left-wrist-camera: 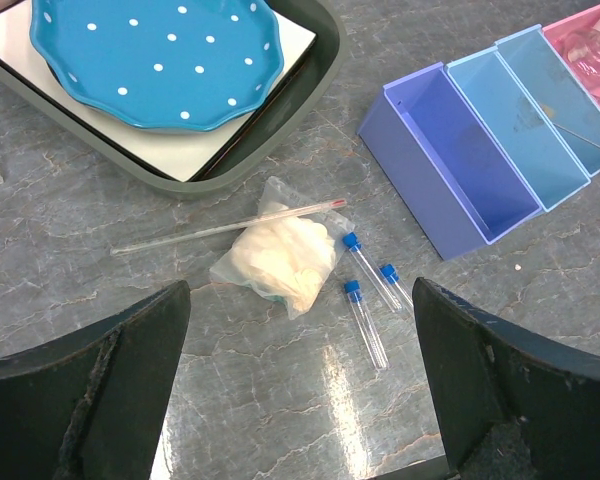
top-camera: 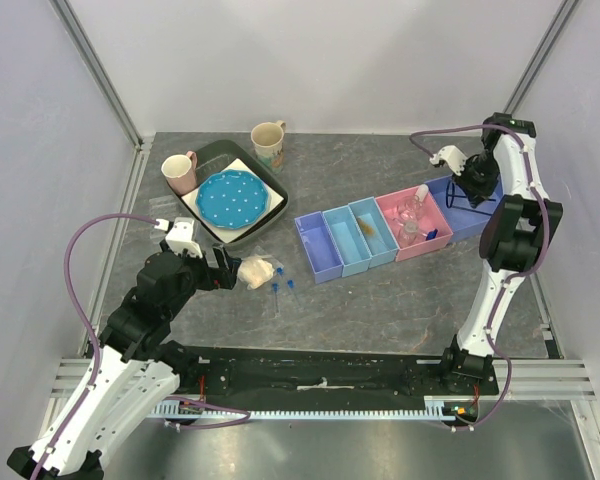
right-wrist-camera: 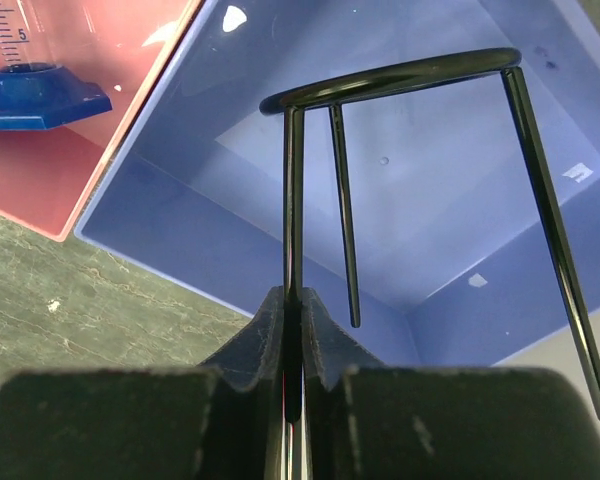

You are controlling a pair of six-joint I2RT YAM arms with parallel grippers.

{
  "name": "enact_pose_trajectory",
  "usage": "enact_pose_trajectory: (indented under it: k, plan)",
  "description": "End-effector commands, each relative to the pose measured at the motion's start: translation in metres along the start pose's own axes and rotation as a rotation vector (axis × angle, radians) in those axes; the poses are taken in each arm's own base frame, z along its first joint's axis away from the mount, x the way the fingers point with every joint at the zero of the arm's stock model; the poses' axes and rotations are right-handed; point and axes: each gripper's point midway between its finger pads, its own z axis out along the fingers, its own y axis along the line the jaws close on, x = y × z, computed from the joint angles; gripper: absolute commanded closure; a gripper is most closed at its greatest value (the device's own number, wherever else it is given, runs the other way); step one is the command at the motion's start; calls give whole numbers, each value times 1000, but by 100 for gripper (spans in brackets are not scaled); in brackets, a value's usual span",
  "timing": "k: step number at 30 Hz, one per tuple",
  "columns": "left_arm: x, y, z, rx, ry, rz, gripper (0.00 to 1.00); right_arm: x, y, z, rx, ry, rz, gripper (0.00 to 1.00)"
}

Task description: Organize the chemistry lab equipment

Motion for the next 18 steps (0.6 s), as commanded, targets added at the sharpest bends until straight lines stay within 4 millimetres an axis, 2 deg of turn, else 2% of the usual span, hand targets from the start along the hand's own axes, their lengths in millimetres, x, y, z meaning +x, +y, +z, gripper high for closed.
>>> enact_pose_trajectory:
  k: [1, 10, 15, 18]
  plan:
    - [-10, 0, 3, 2, -40, 27, 2, 7, 14, -2, -59, 41, 22, 87]
    - [-11, -1, 1, 7, -45, 28, 2, 9, 11, 8, -59, 52, 57, 83]
    - [-10, -1, 1, 10, -44, 28, 2, 4, 5, -9, -4, 31, 72, 67]
    - [-11, -2, 1, 13, -43, 28, 2, -5, 3, -24, 41, -16, 98, 61]
